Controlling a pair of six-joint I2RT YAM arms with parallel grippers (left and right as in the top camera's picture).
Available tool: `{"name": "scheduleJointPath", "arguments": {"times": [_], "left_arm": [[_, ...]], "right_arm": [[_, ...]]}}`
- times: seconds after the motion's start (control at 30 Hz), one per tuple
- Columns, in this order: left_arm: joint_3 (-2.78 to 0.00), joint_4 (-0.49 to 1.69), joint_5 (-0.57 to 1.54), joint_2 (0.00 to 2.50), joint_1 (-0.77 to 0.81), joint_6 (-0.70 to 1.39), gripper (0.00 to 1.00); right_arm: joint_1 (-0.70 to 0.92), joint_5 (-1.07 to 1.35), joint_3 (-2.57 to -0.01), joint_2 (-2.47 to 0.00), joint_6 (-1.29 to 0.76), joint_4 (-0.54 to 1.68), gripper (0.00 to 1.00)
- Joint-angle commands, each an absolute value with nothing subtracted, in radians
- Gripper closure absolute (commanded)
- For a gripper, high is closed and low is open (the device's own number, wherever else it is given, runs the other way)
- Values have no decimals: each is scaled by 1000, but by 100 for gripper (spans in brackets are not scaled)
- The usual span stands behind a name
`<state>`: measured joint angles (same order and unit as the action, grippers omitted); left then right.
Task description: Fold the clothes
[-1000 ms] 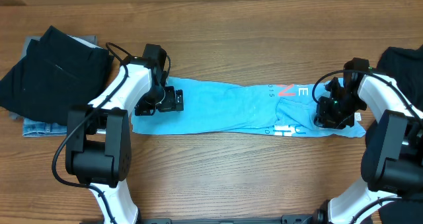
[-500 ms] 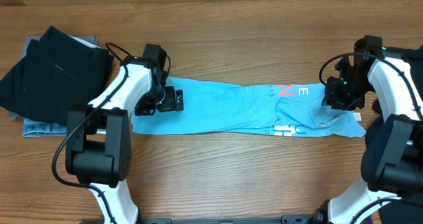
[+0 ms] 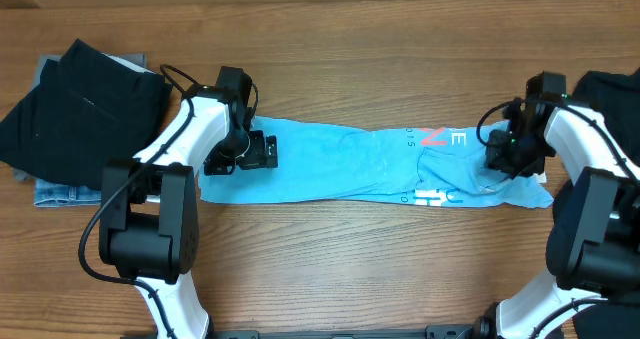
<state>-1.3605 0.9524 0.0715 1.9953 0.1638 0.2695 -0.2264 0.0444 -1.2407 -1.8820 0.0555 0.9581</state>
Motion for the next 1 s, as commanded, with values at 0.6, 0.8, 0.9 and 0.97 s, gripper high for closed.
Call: {"name": "scheduleJointPath", "arguments": {"times": [0.6, 0.8, 0.9, 0.97], "left_arm": [[-1352, 950, 75, 1975, 164, 265, 0], [-1352, 940, 75, 1975, 164, 265, 0], [-1352, 940, 75, 1975, 164, 265, 0], [-1352, 940, 75, 1975, 164, 265, 0]], "right_arm": [[-218, 38, -1339, -1868, 52, 987, 92], [-218, 38, -1364, -1868, 52, 987, 92], [-218, 38, -1364, -1868, 52, 970, 92], [-218, 38, -1363, -1868, 52, 936, 92]]}}
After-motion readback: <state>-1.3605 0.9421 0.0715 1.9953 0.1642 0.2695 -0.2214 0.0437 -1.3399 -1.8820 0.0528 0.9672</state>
